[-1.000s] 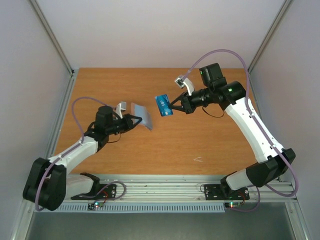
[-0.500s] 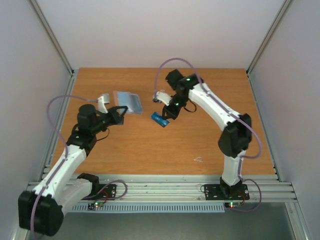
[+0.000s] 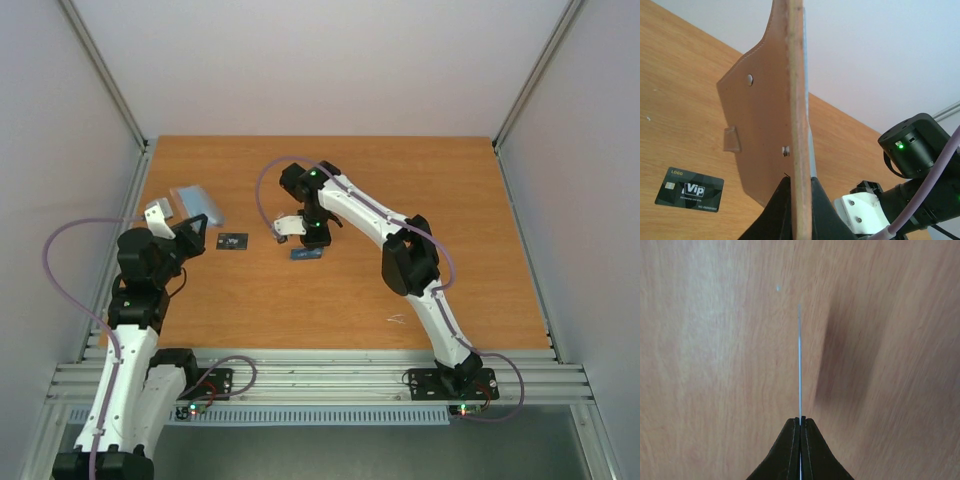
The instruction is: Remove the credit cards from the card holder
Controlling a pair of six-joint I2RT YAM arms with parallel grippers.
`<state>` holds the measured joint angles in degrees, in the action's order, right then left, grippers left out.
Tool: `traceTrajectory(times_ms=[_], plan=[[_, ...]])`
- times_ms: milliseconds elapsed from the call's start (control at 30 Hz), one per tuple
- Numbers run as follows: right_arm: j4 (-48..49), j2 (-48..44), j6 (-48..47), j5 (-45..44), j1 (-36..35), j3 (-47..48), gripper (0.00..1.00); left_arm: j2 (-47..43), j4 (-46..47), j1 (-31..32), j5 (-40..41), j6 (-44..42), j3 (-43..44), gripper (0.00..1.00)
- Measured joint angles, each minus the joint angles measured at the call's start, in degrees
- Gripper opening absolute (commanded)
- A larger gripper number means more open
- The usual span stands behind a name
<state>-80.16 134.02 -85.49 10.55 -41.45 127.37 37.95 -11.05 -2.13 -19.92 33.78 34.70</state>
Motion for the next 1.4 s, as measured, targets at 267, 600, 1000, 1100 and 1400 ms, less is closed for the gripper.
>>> traceTrajectory(times_ms=[267, 600, 1000, 1100, 1400], plan=[[-0.3, 0.4, -4.4, -7.3, 0.1, -3.6, 0.01, -0.5, 0.0, 0.0, -0.3, 0.9, -3.0, 0.00], [5.7, 4.6, -6.2, -12.0, 3.5, -2.4, 0.01, -0.4, 0.1, 0.0, -0.7, 1.8, -3.3, 0.00], [8.7, 7.8, -5.1, -12.7, 5.4, 0.5, 0.01, 0.0, 0.1, 0.0, -1.6, 2.0, -3.3, 0.00], [10.0, 8.0, -4.5, -13.1, 6.0, 1.4, 0.01, 0.4, 0.1, 0.0, -1.7, 2.1, -3.3, 0.00], [11.4, 8.3, -3.1, -13.2, 6.7, 1.7, 0.19, 1.0, 0.1, 0.0, -1.8, 2.2, -3.3, 0.00]])
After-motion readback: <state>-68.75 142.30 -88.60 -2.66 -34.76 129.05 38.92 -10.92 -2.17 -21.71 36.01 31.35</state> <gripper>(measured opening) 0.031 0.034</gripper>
